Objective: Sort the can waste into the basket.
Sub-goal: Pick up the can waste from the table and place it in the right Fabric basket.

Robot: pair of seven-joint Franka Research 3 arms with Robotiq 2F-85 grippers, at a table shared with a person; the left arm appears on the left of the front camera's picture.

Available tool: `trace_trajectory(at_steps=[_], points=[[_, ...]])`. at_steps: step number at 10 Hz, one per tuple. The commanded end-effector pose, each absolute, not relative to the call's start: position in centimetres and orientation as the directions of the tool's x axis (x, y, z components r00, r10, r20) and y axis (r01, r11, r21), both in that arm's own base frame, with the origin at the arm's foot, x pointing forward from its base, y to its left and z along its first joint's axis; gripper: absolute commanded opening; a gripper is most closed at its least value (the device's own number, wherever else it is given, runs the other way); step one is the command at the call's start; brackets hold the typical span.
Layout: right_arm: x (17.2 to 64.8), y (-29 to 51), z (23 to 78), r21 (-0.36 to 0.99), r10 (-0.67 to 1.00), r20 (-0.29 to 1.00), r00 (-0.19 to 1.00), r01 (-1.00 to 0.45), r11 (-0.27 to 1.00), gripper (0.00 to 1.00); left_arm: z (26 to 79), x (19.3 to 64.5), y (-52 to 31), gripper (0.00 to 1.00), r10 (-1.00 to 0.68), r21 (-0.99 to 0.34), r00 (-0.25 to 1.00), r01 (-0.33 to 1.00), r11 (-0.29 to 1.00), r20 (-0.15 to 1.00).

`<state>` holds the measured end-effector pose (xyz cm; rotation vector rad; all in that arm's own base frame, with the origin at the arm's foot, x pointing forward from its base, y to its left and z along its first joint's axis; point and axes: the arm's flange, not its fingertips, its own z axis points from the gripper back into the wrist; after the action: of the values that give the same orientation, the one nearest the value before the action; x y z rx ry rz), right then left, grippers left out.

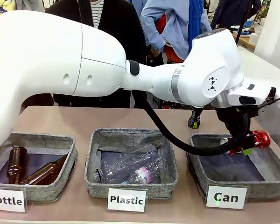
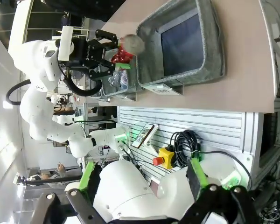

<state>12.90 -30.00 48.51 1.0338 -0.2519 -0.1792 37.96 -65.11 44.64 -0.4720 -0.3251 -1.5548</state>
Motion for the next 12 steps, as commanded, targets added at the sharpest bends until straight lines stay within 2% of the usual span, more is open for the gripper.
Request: trace_trajectory(at_steps=[1, 3, 5, 7, 10, 12], points=[[12.4, -29.5, 48.5, 0.867, -0.297, 0.114, 0.948, 0.051, 0.496, 1.00, 45.5, 38.3, -65.1, 1.00, -0.880, -0.053, 0.019, 0.999, -0.007, 0.474], [12.4, -29.5, 48.5, 0.867, -0.297, 0.114, 0.948, 0.051, 0.496, 1.00, 46.1, 38.3, -64.2, 1.00, -0.868, -0.038, 0.034, 0.999, 0.017, 0.496], [12.9, -30.0, 48.5, 0.865, -0.265, 0.122, 0.957, 0.028, 0.501, 1.00, 49.3, 38.1, -60.8, 1.00, -0.876, -0.044, 0.056, 0.998, 0.039, 0.480], [17.1, -26.1, 48.7, 0.883, -0.232, 0.145, 0.962, -0.020, 0.470, 1.00, 53.5, 37.7, -52.6, 1.00, -0.881, -0.076, 0.121, 0.992, 0.097, 0.457], [25.2, -14.3, 49.0, 0.908, -0.035, 0.126, 0.991, -0.101, 0.407, 1.00, 55.6, 37.9, -35.2, 1.00, -0.771, -0.247, 0.338, 0.939, 0.239, 0.539], [28.3, -5.4, 47.5, 0.936, 0.050, 0.099, 0.994, -0.110, 0.334, 1.00, 55.4, 39.9, -24.1, 1.00, -0.673, -0.400, 0.536, 0.840, 0.367, 0.509]])
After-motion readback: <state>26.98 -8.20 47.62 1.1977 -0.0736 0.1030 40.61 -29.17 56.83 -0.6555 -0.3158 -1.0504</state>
